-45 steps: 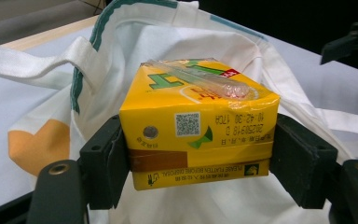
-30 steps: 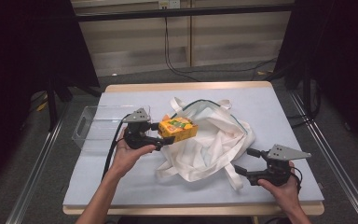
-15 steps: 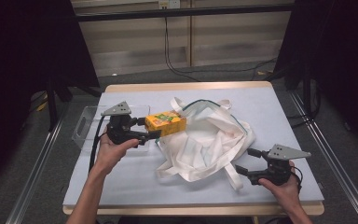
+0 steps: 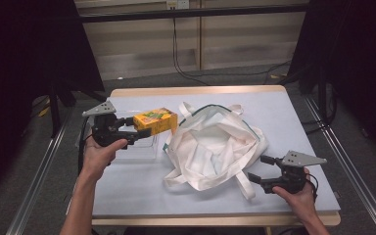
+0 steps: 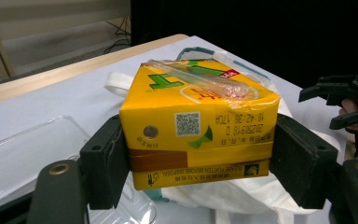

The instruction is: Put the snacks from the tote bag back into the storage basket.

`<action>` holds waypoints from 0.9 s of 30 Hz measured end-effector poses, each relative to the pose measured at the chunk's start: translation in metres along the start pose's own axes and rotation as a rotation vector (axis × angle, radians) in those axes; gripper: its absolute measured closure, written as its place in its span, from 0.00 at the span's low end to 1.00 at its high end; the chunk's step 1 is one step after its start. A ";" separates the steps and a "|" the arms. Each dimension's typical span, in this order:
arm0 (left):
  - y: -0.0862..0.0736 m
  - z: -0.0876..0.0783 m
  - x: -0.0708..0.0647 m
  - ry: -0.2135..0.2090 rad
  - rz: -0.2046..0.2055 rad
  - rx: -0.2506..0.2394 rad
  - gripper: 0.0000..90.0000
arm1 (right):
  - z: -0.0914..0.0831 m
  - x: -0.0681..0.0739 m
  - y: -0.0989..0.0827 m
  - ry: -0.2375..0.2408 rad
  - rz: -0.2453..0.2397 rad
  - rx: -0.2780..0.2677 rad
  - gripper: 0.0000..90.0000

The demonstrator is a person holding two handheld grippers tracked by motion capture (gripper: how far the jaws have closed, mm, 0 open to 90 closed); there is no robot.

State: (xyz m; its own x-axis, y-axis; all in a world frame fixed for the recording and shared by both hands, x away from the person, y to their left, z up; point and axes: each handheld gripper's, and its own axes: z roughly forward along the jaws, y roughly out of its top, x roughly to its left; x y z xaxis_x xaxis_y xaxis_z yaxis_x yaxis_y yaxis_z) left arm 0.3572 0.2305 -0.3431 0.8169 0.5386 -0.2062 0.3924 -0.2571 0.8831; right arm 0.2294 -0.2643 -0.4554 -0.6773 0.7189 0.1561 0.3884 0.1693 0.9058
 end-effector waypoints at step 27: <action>0.017 -0.023 0.027 0.237 -0.159 0.157 0.30 | -0.001 0.008 0.003 -0.005 -0.013 0.000 0.19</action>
State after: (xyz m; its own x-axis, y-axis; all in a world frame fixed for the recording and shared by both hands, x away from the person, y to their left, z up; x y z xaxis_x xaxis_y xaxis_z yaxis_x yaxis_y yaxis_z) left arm 0.3759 0.2586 -0.3241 0.6263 0.7489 -0.2165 0.5827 -0.2652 0.7682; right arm 0.2246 -0.2590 -0.4514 -0.6788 0.7203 0.1425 0.3800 0.1786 0.9076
